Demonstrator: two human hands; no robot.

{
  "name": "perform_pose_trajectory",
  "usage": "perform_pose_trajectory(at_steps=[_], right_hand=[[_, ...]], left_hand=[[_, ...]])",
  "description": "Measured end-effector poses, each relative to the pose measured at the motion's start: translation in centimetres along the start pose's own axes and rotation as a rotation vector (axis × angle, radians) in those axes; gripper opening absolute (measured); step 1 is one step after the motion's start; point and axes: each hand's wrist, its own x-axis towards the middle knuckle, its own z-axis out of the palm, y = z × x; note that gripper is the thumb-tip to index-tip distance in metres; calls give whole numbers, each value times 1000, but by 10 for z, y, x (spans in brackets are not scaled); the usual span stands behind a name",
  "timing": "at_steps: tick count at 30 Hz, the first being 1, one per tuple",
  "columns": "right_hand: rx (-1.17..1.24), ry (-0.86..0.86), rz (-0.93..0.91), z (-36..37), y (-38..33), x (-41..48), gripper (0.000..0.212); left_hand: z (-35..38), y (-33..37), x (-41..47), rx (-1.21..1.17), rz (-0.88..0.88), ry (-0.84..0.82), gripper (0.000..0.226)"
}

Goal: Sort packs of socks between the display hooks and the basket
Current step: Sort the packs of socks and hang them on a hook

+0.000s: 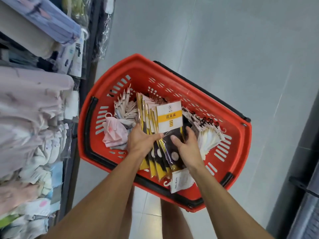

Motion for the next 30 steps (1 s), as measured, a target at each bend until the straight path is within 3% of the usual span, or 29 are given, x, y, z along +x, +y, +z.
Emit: perform_pose_trajectory(at_steps=[3,8,12,21,26,30], right_hand=[[-21,-144,30,-7,-12,18,82],[-153,-323,-212,-23,-55,14,81],[-177,-441,-360,-36,-102,-33,80],[-128,-576,-547,-27,-239,-246,47],[-221,-710,-677,-6,-291,-391,48],[-343,-820,-746,20,-286,-490,58]], left_hand=[[-9,-6,-6,-111,66,-14,65],[-47,-3,-39,-322,226,70,64],[-101,19,-87,-414,350,37,61],[-255,72,-298,-698,487,20,47],[-325,50,-427,-888,459,224,71],[-356,-1,-522,-957,453,335,74]])
